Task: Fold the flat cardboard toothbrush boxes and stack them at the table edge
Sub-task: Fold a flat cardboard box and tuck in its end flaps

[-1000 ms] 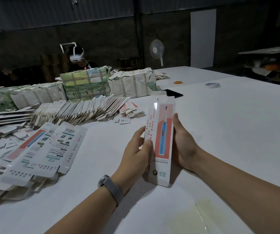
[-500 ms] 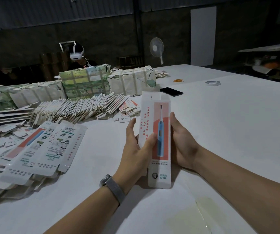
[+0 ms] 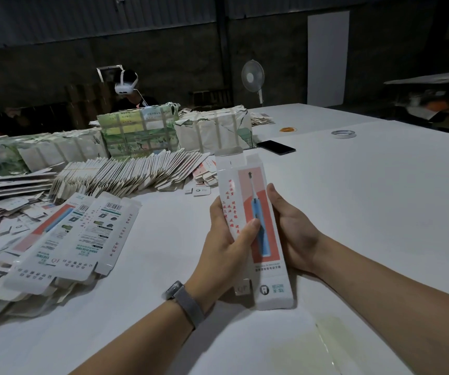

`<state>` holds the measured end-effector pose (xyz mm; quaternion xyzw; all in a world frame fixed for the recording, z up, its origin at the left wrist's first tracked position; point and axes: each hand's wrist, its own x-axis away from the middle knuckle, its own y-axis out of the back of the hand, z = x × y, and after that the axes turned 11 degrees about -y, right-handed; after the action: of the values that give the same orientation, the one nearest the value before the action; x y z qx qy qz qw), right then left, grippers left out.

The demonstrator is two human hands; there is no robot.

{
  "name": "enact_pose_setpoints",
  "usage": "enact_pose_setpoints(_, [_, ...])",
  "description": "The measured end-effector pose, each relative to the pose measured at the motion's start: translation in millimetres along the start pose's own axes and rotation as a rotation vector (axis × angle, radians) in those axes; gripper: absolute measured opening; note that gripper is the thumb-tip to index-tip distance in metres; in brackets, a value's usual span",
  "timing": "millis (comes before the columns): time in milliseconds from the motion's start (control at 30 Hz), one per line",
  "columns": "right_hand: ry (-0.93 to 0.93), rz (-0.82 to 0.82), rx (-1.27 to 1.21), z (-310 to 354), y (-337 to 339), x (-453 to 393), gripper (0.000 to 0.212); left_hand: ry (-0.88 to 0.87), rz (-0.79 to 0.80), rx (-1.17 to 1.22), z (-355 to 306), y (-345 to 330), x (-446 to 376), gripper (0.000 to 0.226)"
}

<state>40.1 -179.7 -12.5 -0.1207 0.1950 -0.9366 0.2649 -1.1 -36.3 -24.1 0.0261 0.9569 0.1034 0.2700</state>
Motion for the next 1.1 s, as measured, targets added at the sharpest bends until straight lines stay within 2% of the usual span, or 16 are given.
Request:
enact_pose_setpoints(167, [0.007,-0.016,0.073,1.8,-0.9,1.5,0.052,0.005,0.028,-0.038,-2.7,-1.6,0.4,0.04])
enact_pose_setpoints(333, [0.085,-0.166,0.171,-1.2,-0.6,0.5,0.039,0.032,0.06,-0.025,-3.8,-1.1,-0.8,0.046])
enact_pose_setpoints(467, [0.119,-0.244,0.204,-5.4,-1.3,-0.3,0.038,0.026,0.109,0.003,-6.3,-1.9,-1.6,0.056])
enact_pose_setpoints(567, [0.122,-0.246,0.239,-6.9,-5.0,0.1,0.04,-0.016,0.135,0.023,-6.7,-5.9,1.0,0.053])
enact_pose_setpoints(733, [0.185,-0.255,0.265,-7.8,-10.2,-0.9,0.036,0.031,0.139,0.137,-4.3,-2.3,0.1,0.036])
enact_pose_setpoints(967, [0.252,-0.306,0.286,-5.4,-11.0,-0.9,0.029,0.065,0.16,0.145,-0.6,2.5,-2.0,0.047])
enact_pose_setpoints(1100, [0.272,-0.331,0.294,-4.0,-11.9,-1.3,0.025,0.086,0.16,0.152,0.9,5.5,-1.9,0.044])
